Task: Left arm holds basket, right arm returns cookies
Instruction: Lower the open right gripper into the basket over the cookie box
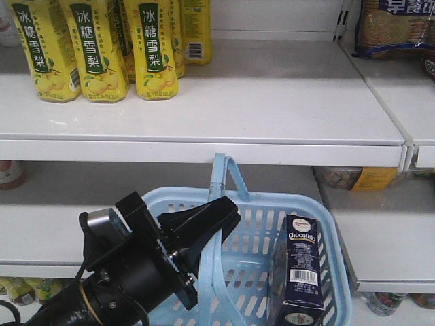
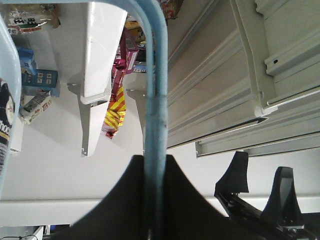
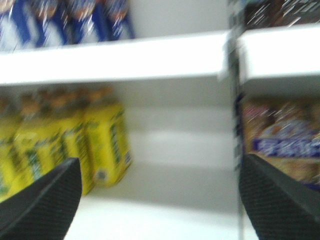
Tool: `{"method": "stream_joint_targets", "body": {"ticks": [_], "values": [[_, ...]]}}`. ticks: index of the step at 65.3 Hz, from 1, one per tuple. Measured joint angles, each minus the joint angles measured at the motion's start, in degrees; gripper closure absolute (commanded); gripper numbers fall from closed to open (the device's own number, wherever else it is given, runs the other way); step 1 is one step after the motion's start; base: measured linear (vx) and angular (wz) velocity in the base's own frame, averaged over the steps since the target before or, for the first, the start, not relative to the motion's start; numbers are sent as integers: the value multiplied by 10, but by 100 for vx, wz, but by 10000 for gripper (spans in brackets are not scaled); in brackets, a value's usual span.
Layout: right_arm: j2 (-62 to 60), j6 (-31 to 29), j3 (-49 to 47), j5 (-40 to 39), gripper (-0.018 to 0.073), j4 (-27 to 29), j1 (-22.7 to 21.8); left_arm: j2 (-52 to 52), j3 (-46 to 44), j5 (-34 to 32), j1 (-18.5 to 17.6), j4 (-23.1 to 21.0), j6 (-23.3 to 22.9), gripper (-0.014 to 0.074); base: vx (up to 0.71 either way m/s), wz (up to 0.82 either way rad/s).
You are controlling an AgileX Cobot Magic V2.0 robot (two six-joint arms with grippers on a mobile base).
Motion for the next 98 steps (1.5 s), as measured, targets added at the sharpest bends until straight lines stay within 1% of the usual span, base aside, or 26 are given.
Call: {"method": "stream_joint_targets", "body": {"ticks": [11,18,26,30,42,61,71,83,98], "values": [[53,0,-12,64,-35,-1,92,0,0,0,0,0,0,599,0,0],[79,0,-13,95,-35,2,130,0,0,0,0,0,0,599,0,0],[104,4,-13,134,-35,11,154,0,0,0,0,0,0,599,0,0],[114,18,-13,156,-35,11,159,0,0,0,0,0,0,599,0,0],[135,96,-13,242,-35,19,162,0,0,0,0,0,0,599,0,0],[151,184,-21,378,-35,19,162,0,0,0,0,0,0,599,0,0],[169,230,-37,439,-35,30,162,0,0,0,0,0,0,599,0,0],[196,260,-51,478,-35,50,162,0,0,0,0,0,0,599,0,0],[229,278,-57,487,-35,58,162,0,0,0,0,0,0,599,0,0]]}}
